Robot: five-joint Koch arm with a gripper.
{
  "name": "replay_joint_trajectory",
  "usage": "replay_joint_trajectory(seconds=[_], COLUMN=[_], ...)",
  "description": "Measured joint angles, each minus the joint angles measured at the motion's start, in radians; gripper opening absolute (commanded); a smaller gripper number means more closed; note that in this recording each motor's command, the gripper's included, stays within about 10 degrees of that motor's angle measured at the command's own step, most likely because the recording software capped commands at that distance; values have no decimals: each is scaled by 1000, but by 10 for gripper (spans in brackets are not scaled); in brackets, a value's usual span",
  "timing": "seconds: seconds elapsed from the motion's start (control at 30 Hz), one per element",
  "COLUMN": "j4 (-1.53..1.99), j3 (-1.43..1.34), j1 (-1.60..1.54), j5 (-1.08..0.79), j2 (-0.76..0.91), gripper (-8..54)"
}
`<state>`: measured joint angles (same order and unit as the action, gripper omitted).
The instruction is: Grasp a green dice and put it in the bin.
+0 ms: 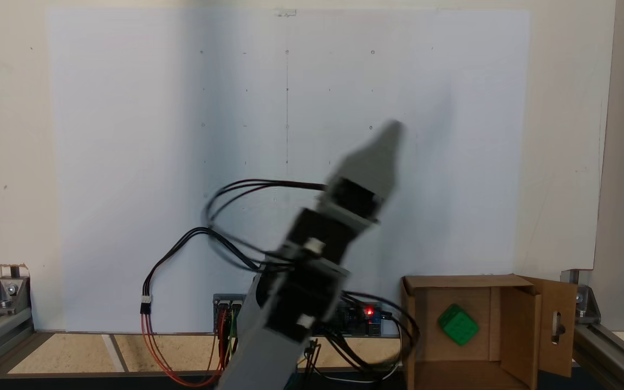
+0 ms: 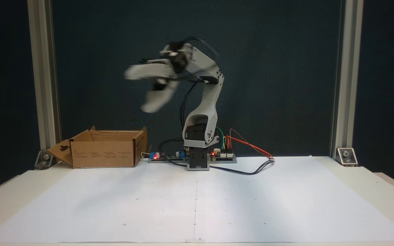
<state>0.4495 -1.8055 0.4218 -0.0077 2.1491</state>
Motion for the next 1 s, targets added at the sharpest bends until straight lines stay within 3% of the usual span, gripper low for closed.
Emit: replay_joint_trajectory(seconds=[0.3, 0.6, 1.0], j4=[-141, -526, -1034], j3=[-239, -397, -847], j1=[-391, -391, -388], j5=[6, 6, 5], j2=[107, 110, 110], gripper=[446, 459, 430])
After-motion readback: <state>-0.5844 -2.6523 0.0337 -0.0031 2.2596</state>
